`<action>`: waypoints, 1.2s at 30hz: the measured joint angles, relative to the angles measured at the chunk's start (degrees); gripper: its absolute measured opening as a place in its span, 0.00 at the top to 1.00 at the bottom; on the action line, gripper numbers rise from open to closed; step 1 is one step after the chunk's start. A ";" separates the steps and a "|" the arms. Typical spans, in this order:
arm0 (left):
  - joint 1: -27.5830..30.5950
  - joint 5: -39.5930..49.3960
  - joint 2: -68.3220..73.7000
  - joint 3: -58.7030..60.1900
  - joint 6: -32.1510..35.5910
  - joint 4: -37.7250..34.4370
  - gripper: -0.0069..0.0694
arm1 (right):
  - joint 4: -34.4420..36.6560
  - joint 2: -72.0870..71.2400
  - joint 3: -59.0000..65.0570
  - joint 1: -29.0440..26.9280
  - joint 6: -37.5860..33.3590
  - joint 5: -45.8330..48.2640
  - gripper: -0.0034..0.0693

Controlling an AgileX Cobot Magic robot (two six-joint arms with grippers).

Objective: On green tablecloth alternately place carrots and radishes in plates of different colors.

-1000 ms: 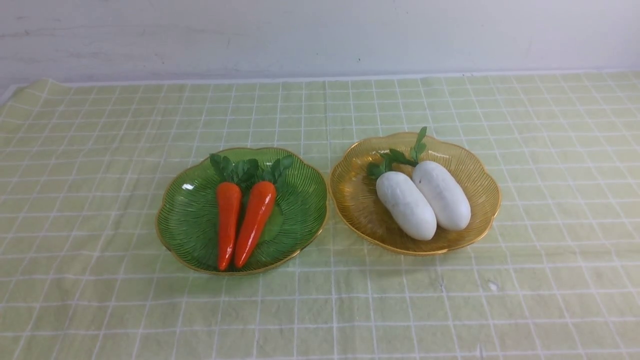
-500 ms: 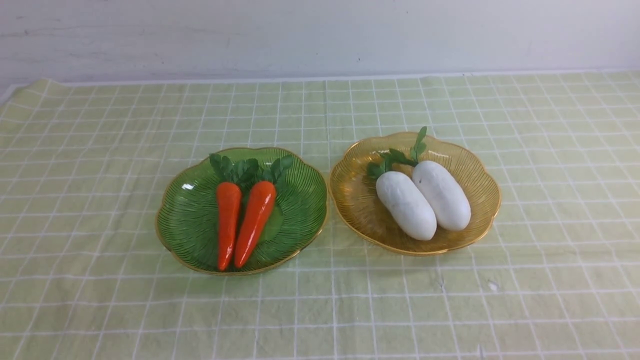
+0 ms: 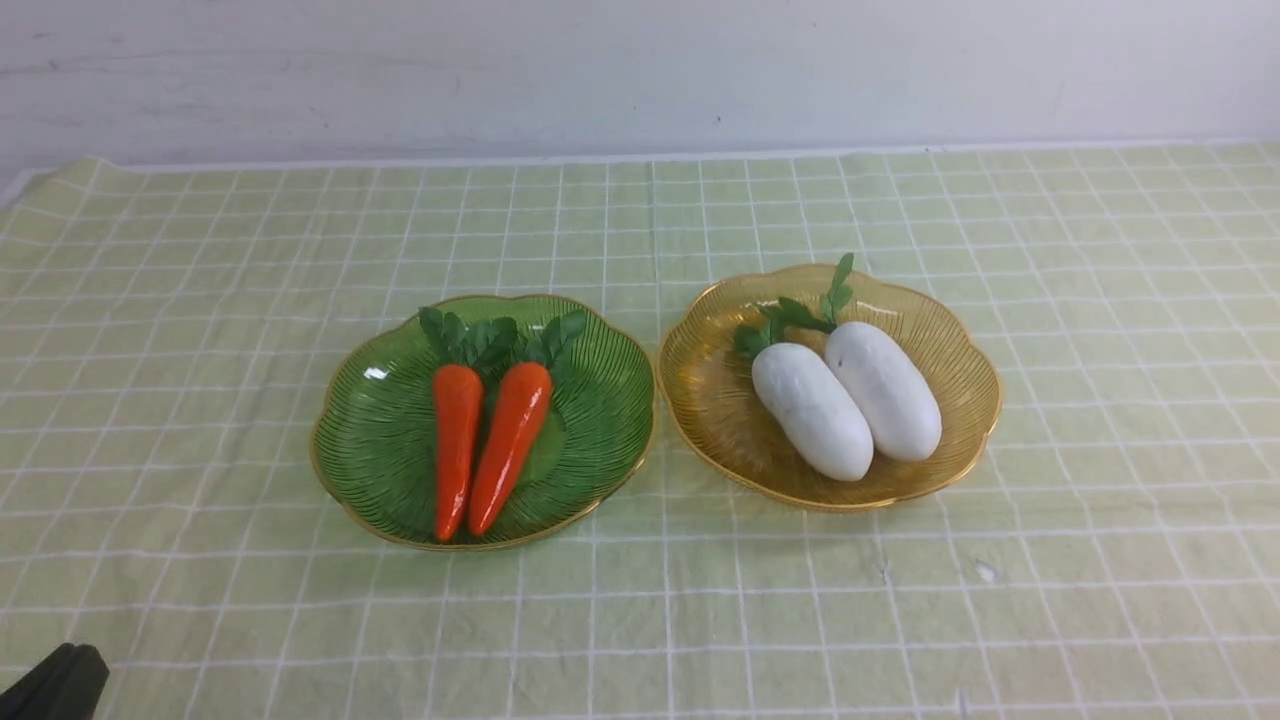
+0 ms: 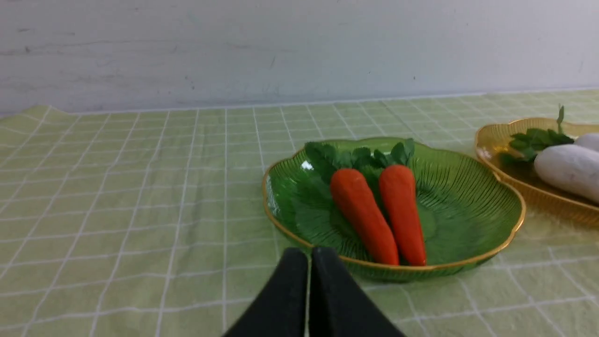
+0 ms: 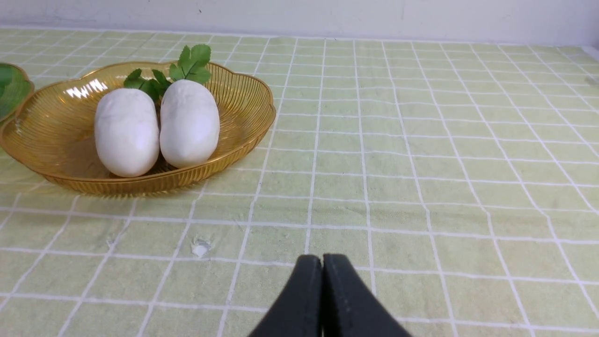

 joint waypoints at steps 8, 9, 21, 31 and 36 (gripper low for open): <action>2.76 11.16 0.00 0.00 -6.33 7.03 0.92 | -0.02 0.00 0.00 0.00 0.00 0.00 0.97; 3.64 12.22 0.00 0.00 -6.33 7.03 0.92 | -0.02 0.00 0.00 0.00 0.00 0.00 0.97; 4.52 12.94 0.00 0.00 -6.39 7.03 0.92 | -0.02 0.00 0.00 0.00 -0.05 0.00 0.97; 4.37 13.00 0.00 0.00 -6.44 7.03 0.92 | -0.02 0.00 0.00 0.00 -0.10 0.00 0.97; 4.30 13.00 0.00 0.00 -6.44 7.03 0.92 | -0.02 0.00 0.00 0.00 -0.10 0.00 0.97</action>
